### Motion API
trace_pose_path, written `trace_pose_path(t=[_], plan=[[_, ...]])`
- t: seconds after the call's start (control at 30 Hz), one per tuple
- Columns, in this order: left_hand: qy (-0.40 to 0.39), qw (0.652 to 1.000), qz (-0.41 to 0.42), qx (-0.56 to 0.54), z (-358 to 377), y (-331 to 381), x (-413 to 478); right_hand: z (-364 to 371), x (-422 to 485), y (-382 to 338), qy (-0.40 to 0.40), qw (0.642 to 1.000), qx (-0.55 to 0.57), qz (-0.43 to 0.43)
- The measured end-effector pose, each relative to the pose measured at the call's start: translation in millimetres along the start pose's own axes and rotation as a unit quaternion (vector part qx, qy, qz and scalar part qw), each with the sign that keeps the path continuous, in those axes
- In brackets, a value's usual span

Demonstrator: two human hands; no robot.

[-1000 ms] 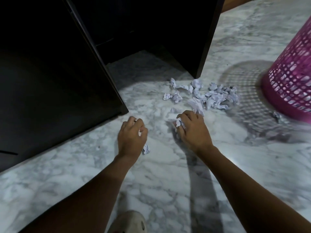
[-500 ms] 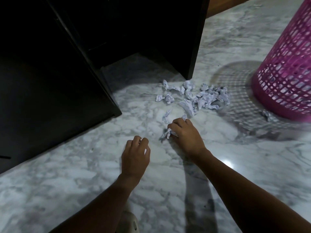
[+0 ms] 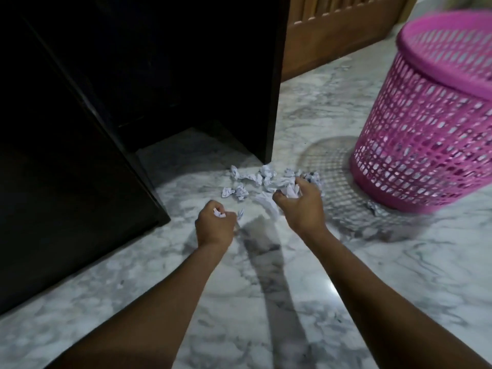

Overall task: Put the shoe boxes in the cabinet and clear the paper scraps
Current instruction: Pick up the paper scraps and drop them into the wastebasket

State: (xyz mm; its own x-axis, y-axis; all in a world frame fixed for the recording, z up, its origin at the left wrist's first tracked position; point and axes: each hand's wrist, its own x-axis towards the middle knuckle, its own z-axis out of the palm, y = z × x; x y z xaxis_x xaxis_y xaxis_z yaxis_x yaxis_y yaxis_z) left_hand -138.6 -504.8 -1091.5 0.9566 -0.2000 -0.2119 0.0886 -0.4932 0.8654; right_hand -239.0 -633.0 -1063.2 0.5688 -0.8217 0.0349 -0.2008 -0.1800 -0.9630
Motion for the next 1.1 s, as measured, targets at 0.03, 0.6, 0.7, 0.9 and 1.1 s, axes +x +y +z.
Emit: trace_pose_path(t=[0.03,0.6,0.7,0.9,1.1], plan=[[-0.012,0.999,-0.001,-0.036,4.2,22.3,4.6,-9.7,7.9,-21.0,0.008,1.0,-0.005,-0.02],[-0.278,0.892,0.28,-0.22,132.6,388.6,-65.5,-309.4,150.4,-205.0,0.221,0.94,-0.229,-0.119],[-0.286,0.89,0.302,-0.189,186.4,396.2,-81.6,-340.1,164.8,-159.4,0.21,0.945,-0.245,-0.047],[-0.319,0.895,0.312,-0.008,245.8,392.6,-80.0,-358.6,187.8,-106.8,0.127,0.962,-0.236,0.048],[-0.367,0.762,0.452,0.283,228.2,379.7,-62.6,-359.0,175.9,-99.5,0.101,0.931,-0.34,0.091]])
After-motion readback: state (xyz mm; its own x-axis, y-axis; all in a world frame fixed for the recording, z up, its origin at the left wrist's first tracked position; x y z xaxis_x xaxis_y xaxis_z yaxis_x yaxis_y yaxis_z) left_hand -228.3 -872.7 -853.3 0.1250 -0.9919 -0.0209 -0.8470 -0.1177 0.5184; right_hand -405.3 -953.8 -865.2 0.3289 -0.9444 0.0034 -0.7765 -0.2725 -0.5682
